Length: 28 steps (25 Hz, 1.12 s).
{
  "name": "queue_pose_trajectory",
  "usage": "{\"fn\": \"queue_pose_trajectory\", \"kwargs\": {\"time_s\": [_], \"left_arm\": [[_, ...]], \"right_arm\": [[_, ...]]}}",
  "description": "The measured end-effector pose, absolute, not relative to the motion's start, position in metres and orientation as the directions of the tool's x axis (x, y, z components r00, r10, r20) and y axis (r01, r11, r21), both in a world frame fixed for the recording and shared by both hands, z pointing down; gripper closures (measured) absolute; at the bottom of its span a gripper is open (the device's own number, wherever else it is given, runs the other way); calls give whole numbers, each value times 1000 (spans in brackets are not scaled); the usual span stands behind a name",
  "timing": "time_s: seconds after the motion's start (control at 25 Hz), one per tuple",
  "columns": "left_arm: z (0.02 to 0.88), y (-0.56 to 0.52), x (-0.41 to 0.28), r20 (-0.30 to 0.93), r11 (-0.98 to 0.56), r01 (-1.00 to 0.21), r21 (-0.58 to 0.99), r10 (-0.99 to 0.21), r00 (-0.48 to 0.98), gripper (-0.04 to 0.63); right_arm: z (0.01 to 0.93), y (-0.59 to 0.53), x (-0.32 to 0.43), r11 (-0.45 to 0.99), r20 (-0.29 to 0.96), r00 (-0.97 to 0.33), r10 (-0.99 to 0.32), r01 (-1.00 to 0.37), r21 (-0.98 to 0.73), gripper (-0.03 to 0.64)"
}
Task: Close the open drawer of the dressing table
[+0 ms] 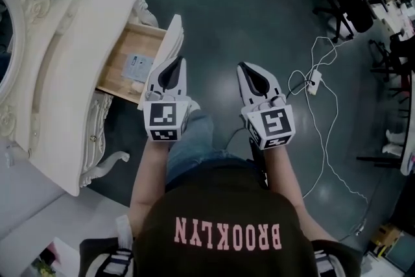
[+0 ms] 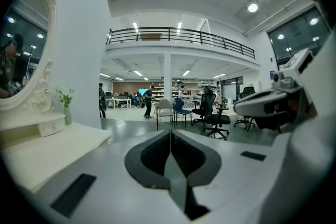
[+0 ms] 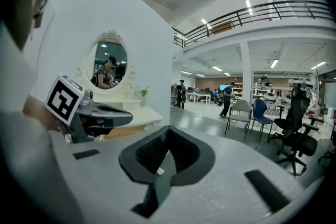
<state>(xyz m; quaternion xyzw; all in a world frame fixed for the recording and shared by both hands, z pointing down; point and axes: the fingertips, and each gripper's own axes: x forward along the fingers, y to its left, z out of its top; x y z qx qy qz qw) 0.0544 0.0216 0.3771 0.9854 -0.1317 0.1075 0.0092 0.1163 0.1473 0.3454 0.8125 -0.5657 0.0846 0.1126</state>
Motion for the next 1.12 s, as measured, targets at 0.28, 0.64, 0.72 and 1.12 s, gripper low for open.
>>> {"fn": "queue_pose_trajectory", "kwargs": {"time_s": [0.28,0.64,0.72,1.12], "left_arm": [[391,-10,90,258,-951,-309,-8,-300,918,589],[419,-54,102,352,-908,-418,16,-387,852,588],[424,-60,101,377,-895,-445,33,-401,835,589],[470,-86,90,487,-771,-631,88,-519,702,589]], "right_arm": [[357,108,162,-262,298,276,-914,-961,87,626],[380,59,206,-168,366,175,-914,-984,49,626],[385,50,211,-147,382,151,-912,-988,38,626],[421,-8,240,59,471,-57,-880,-998,-11,626]]}}
